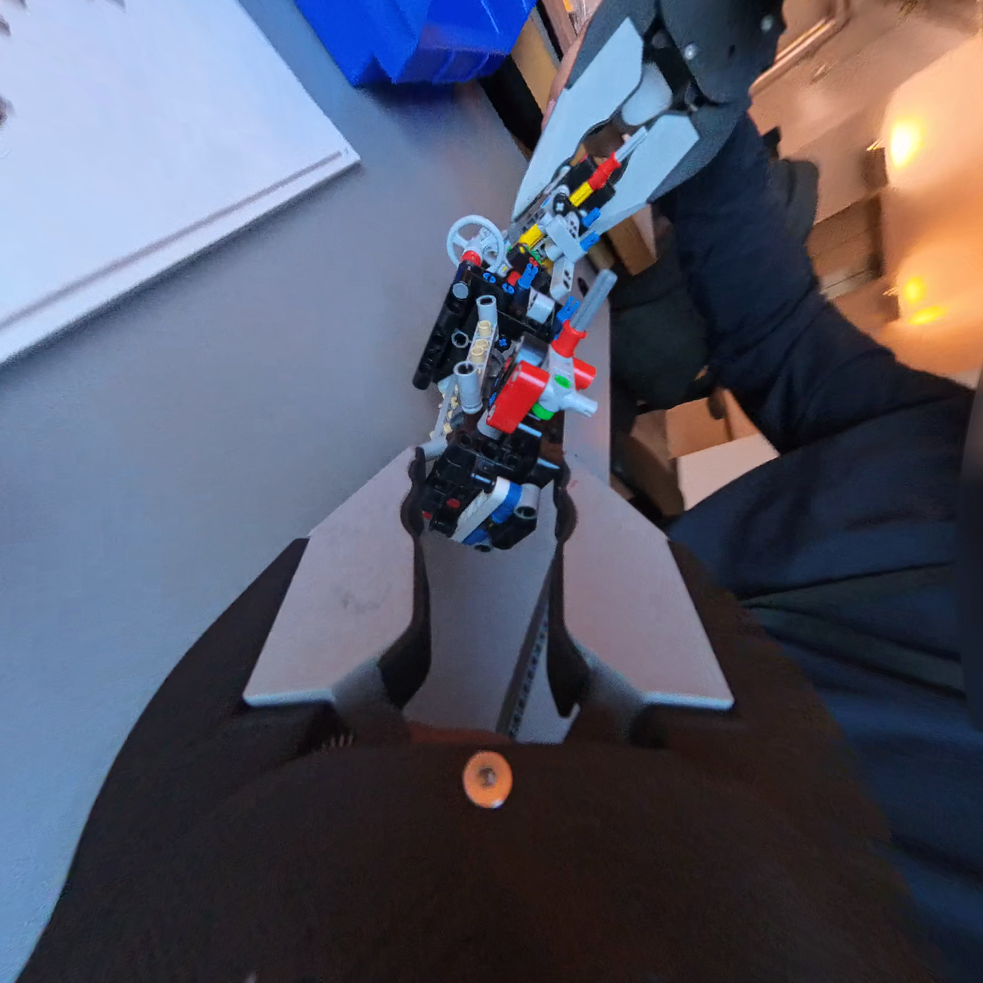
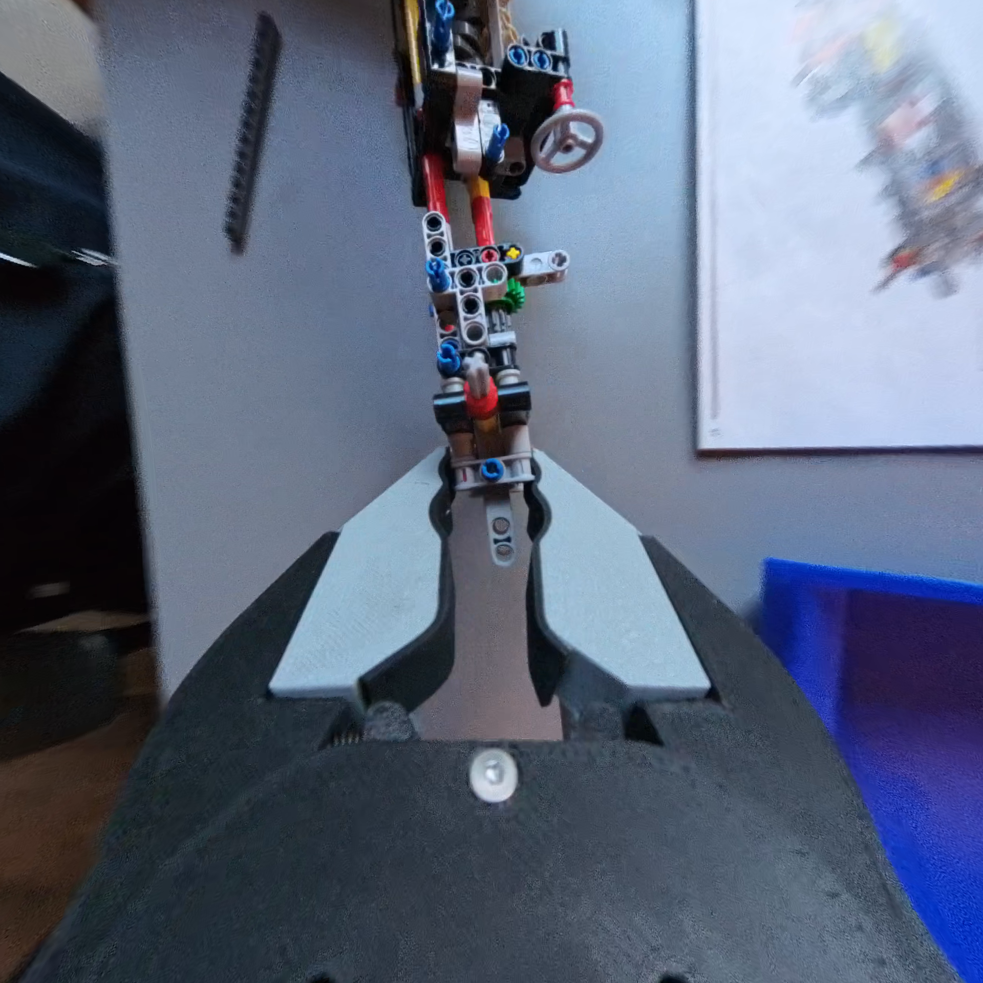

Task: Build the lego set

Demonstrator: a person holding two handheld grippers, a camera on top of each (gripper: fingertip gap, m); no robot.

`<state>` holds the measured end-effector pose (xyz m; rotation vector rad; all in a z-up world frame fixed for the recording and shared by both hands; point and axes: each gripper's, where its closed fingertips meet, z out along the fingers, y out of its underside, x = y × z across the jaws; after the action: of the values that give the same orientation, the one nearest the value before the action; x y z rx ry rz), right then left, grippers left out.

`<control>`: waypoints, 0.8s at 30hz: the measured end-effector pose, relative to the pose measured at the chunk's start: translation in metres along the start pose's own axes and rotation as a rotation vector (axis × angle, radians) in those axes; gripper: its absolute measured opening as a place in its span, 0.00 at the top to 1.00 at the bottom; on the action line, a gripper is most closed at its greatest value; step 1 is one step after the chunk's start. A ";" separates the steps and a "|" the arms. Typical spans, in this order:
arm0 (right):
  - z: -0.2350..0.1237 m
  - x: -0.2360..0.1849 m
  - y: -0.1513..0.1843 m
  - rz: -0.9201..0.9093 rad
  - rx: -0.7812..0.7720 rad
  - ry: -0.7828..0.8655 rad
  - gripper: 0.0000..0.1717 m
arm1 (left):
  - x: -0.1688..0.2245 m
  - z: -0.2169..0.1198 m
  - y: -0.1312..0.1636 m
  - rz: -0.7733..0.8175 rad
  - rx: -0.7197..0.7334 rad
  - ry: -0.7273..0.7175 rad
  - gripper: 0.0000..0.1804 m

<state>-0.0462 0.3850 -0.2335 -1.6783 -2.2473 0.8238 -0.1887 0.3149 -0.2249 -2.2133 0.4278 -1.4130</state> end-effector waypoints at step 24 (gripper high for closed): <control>0.000 0.032 -0.003 0.388 0.227 -0.257 0.73 | -0.041 -0.056 -0.007 0.169 0.052 -0.359 0.63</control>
<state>-0.0592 0.4139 -0.2371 -2.0197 -1.8991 1.3977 -0.2571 0.3287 -0.2326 -2.2661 0.4329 -0.9061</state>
